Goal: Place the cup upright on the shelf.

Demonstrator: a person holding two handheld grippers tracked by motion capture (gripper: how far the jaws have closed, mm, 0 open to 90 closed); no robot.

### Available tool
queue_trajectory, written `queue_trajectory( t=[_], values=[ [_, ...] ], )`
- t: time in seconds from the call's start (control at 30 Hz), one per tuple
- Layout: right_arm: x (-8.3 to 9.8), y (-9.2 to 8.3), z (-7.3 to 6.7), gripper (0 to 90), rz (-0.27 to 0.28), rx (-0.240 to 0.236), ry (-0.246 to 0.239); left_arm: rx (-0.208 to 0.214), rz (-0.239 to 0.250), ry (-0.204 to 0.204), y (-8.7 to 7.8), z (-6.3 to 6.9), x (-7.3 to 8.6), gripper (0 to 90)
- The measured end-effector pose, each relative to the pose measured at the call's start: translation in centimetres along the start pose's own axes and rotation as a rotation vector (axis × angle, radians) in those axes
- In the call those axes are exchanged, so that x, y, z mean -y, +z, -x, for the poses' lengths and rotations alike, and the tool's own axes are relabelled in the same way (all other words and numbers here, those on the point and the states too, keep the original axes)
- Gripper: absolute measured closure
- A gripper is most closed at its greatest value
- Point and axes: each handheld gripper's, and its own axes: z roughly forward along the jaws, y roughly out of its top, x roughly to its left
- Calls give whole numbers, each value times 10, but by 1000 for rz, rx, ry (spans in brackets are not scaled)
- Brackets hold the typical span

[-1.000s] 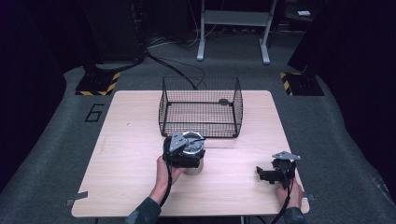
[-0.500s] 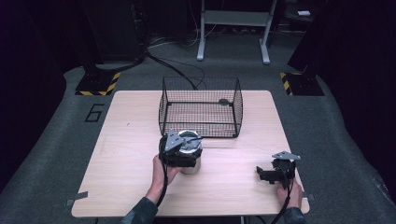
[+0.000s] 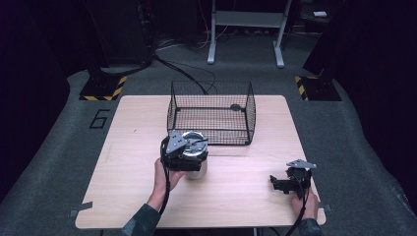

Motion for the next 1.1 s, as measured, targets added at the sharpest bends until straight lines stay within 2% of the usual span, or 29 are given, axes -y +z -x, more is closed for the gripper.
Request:
queue_trajectory(
  t=[0.23,0.3,0.73,0.9,1.1],
  values=[
    [0,0,0,0,0,0,0,-2,9,-1,-3,-5,-8,38],
    [0,0,0,0,1,0,0,-7,2,13,-4,-6,-11,38],
    [0,0,0,0,0,0,0,4,16,4,-8,-13,-25,38],
    [0,0,0,0,1,0,0,11,12,10,-11,-16,-33,38],
    [0,0,0,0,1,0,0,4,29,21,-13,-19,-45,38]
  ],
)
